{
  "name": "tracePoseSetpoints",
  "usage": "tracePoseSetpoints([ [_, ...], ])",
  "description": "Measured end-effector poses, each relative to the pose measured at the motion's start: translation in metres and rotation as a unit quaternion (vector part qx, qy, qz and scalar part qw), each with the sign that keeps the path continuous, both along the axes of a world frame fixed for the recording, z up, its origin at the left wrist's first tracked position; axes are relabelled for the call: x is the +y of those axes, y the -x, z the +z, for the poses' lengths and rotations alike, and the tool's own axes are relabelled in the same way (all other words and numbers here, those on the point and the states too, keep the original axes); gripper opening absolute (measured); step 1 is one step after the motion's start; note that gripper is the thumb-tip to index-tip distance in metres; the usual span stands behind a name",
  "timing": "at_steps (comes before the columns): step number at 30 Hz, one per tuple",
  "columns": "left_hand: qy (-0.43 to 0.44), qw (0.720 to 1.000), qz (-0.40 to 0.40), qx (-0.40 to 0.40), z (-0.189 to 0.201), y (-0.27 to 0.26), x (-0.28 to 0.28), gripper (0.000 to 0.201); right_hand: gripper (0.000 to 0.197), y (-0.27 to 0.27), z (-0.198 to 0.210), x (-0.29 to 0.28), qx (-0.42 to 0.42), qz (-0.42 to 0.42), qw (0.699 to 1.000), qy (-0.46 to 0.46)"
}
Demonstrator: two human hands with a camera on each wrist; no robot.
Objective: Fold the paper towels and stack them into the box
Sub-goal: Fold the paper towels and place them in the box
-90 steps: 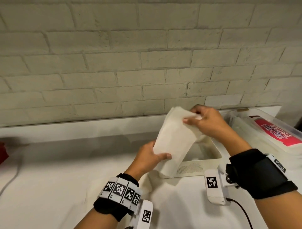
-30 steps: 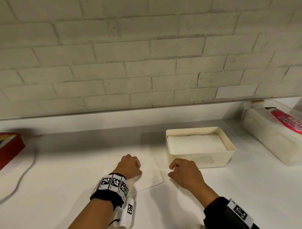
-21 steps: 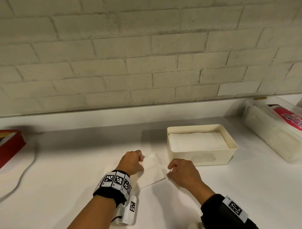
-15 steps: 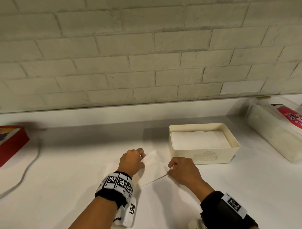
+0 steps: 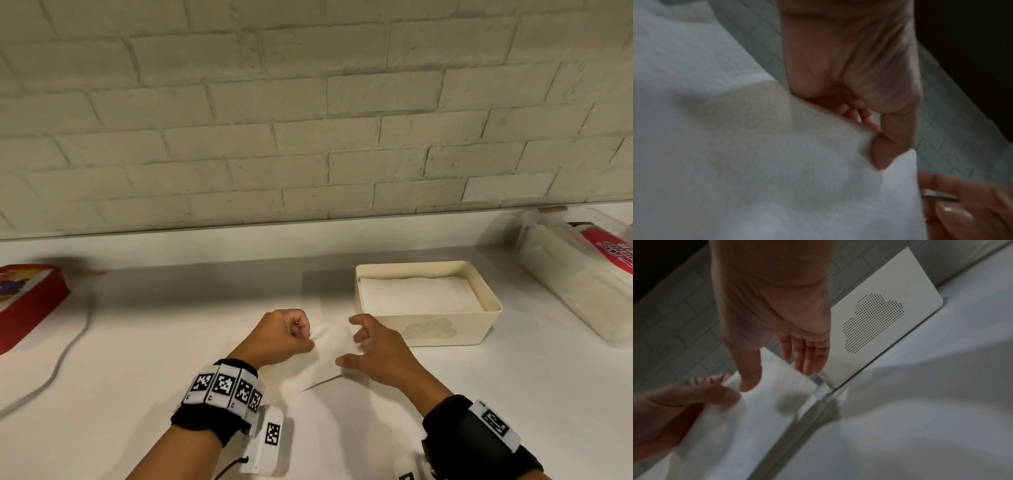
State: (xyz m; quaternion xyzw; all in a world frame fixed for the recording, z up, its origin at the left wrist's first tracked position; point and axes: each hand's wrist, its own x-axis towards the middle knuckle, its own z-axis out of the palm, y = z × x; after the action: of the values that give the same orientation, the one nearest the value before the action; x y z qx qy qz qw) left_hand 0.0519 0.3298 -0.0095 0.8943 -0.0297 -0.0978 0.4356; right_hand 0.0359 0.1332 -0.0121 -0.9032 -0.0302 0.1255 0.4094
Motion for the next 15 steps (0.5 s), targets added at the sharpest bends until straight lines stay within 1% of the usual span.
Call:
tracePoseSetpoints([
  [1,0.038,0.999,-0.011,0.017,0.005,0.002,-0.001,0.030,0.078,0.001,0.002,0.000,0.013,0.000,0.999,-0.031],
  [2,0.074,0.996,-0.024,0.034,0.009,0.004,-0.004,0.031,0.082,0.002,0.004,0.000,0.020,-0.004,0.998,-0.058],
  [3,0.105,0.993,-0.035,0.050,0.013,0.006,-0.006,0.031,0.080,0.002,0.006,0.000,0.019,-0.005,0.997,-0.072],
  [7,0.181,0.977,-0.071,0.084,0.020,0.008,-0.020,0.028,0.042,0.001,0.020,-0.004,-0.003,-0.011,0.997,-0.075],
  [9,0.227,0.968,-0.057,0.091,0.021,0.005,-0.023,0.021,0.026,0.000,0.031,-0.009,-0.002,-0.021,0.996,-0.081],
  [10,0.241,0.966,-0.036,0.092,0.020,0.003,-0.024,0.016,0.024,-0.001,0.036,-0.013,-0.003,-0.028,0.997,-0.076],
  [11,0.232,0.969,-0.008,0.081,0.017,-0.001,-0.025,0.015,0.023,-0.003,0.041,-0.017,-0.003,-0.035,0.997,-0.065],
  [12,0.192,0.979,0.026,0.057,0.010,-0.005,-0.024,0.018,0.023,-0.005,0.047,-0.023,-0.004,-0.040,0.998,-0.048],
  [13,0.117,0.991,0.059,0.024,0.001,-0.010,-0.023,0.020,0.023,-0.007,0.052,-0.029,-0.008,-0.046,0.999,-0.026],
  [14,0.017,0.997,0.078,-0.006,-0.008,-0.013,-0.021,0.021,0.023,-0.009,0.057,-0.035,-0.013,-0.050,0.999,-0.001],
  [15,-0.076,0.994,0.077,-0.024,-0.016,-0.015,-0.019,0.026,0.026,-0.010,0.062,-0.040,-0.018,-0.052,0.998,0.023],
])
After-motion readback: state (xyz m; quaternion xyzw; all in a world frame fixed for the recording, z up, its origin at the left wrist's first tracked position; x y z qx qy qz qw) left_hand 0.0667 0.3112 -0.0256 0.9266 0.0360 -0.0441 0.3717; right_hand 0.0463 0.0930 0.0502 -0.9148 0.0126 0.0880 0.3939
